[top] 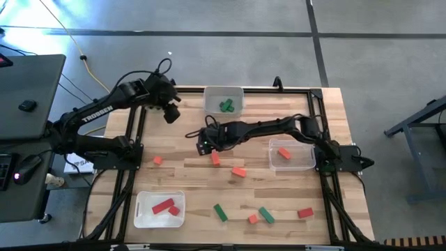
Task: Sort & place blocks by color
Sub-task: Put the orange block into the transparent bin
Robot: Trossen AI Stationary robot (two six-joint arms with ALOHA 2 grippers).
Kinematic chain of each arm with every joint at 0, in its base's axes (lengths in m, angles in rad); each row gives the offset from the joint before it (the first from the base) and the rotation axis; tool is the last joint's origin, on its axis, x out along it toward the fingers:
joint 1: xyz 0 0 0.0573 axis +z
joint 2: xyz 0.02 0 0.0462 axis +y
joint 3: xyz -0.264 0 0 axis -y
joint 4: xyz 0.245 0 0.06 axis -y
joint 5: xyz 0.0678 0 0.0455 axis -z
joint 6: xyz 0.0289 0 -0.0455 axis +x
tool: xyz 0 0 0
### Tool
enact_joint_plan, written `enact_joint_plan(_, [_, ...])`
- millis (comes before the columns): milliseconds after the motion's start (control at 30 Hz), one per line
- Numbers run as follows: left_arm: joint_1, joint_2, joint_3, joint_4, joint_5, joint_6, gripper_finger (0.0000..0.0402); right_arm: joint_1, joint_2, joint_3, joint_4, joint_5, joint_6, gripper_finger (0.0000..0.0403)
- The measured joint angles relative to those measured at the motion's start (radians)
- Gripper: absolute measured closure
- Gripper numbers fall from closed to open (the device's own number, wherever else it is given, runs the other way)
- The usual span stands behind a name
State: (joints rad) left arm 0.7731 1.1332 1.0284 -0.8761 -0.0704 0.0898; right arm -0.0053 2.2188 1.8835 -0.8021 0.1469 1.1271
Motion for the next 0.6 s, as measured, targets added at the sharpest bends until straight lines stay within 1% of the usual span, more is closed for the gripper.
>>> enact_joint_plan(100, [0.0,0.0,-0.015,0.052,0.0,0.0,0.0202,0.008,0.018,0.0,-0.002,-0.026,0.0,0.0137])
enact_joint_plan(233, [0.0,0.003,-0.039,0.119,0.0,-0.002,0.0202,0.025,0.028,0.0,-0.014,-0.029,0.0,0.0137])
enact_joint_plan(467, [0.0,0.042,-0.039,0.157,0.0,-0.004,0.0202,0.042,0.052,0.0,-0.047,-0.024,0.0,0.0137])
enact_joint_plan(600, [0.0,0.074,-0.039,0.199,0.001,-0.004,0.0202,0.047,0.081,0.0,-0.036,-0.046,0.001,0.0137])
